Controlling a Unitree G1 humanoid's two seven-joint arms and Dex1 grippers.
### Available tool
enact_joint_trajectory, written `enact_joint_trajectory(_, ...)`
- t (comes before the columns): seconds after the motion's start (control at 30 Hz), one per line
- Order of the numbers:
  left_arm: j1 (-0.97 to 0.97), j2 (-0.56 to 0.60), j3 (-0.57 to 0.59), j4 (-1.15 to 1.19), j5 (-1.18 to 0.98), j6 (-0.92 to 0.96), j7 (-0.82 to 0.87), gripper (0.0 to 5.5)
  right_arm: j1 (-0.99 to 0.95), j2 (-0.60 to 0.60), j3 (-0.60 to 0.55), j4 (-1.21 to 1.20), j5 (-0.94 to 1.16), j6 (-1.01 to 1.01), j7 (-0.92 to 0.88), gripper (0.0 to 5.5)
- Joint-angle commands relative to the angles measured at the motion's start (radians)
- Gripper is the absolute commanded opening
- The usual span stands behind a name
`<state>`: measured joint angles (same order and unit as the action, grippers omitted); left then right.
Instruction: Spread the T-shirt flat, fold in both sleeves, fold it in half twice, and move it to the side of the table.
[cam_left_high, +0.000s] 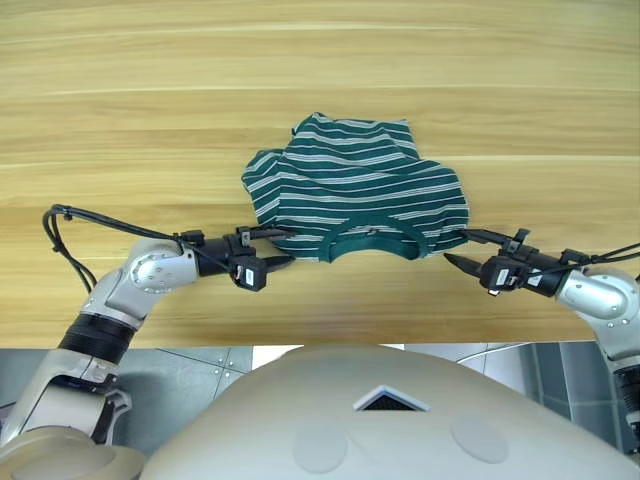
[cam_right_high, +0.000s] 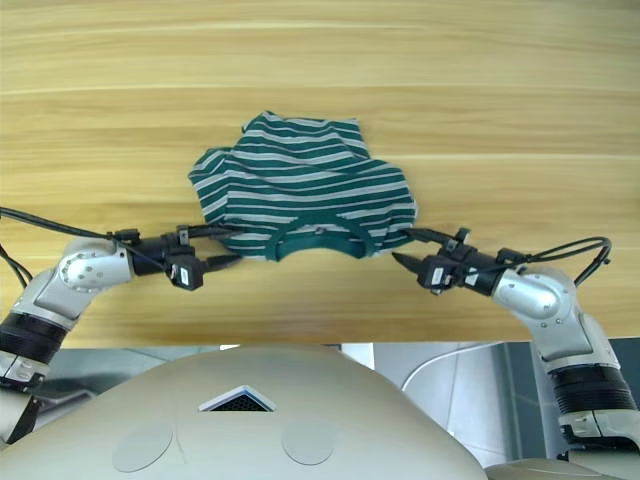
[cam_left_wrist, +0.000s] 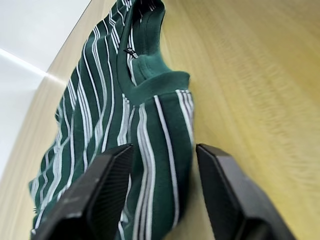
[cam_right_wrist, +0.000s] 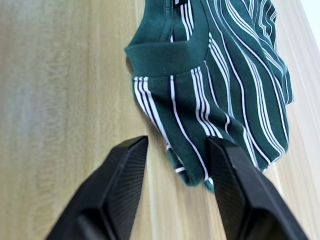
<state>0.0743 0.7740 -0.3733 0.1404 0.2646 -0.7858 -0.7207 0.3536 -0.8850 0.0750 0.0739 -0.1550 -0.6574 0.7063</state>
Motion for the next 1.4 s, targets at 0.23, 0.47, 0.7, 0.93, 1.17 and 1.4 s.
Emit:
enact_joint_trajectory(0.23,-0.009,0.028,-0.052,0.032,0.073,0.011,-0.024,1.94,-0.008,-0.008,0.033,0.004,-0.050,0.030,-0.001,1.50)
enact_joint_trajectory(0.47,-0.021,0.030,-0.061,0.046,0.071,-0.002,-0.010,0.78,-0.021,-0.005,0.037,0.008,-0.056,0.032,-0.006,0.25)
enact_joint_trajectory(0.7,-0.042,0.018,-0.045,0.068,0.081,-0.016,0.027,0.02,-0.034,0.006,0.044,0.012,-0.061,0.037,-0.021,0.00)
enact_joint_trajectory(0.93,-0.084,0.002,-0.037,0.088,0.074,-0.037,0.058,0.02,-0.058,0.010,0.024,-0.015,-0.018,0.033,-0.034,0.00)
enact_joint_trajectory(1.17,-0.106,0.013,-0.014,0.063,-0.015,-0.062,0.043,0.02,-0.085,0.010,0.002,-0.039,0.040,0.022,-0.028,0.00)
enact_joint_trajectory(1.4,-0.320,0.105,0.162,-0.039,-0.296,-0.038,-0.015,0.02,-0.253,-0.042,-0.154,-0.090,0.253,0.034,-0.007,0.00)
